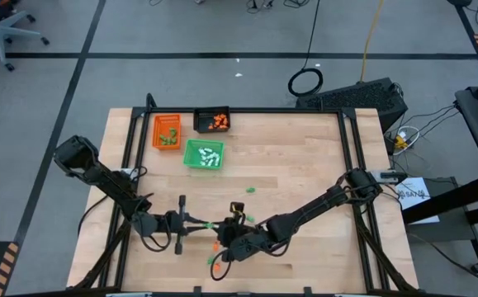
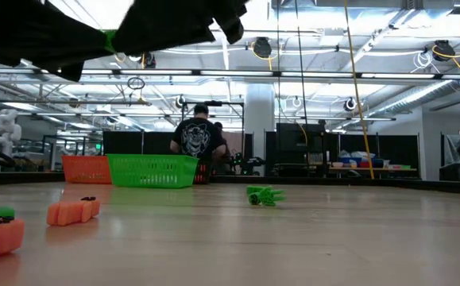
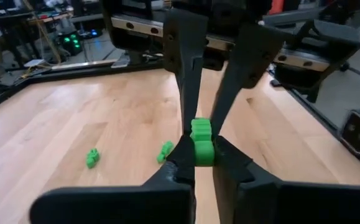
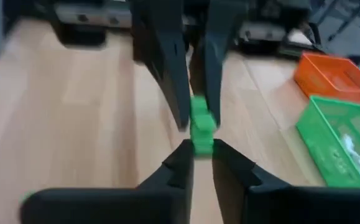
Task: Sort Halloween decoration
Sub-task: Put the green skeleton toy into the orange bin
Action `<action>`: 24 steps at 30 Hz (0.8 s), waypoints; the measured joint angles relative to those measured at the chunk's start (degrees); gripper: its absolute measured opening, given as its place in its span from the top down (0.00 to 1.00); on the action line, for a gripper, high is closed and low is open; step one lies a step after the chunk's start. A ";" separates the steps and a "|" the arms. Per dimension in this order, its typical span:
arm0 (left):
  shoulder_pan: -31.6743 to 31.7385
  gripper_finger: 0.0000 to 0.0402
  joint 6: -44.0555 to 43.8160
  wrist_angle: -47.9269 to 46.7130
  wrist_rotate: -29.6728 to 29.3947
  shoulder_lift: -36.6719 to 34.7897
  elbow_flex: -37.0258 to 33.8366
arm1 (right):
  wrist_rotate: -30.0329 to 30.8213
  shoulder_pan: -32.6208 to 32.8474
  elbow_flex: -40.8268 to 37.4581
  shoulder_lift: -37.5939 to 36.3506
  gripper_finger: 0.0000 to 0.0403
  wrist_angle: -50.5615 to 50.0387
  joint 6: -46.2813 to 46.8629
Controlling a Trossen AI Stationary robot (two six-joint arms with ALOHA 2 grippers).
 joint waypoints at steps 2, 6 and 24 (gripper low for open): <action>-0.02 0.96 -0.66 0.73 -1.42 0.02 0.00 | 0.09 0.30 -0.02 -0.90 0.85 -5.13 1.67; -0.06 0.95 -1.04 2.93 -2.27 -0.07 0.00 | 0.22 1.68 -0.04 -2.82 0.70 -15.11 7.32; 0.03 0.94 -10.05 9.96 5.74 -5.11 0.00 | 16.50 12.11 -0.04 -3.78 0.62 -26.89 26.65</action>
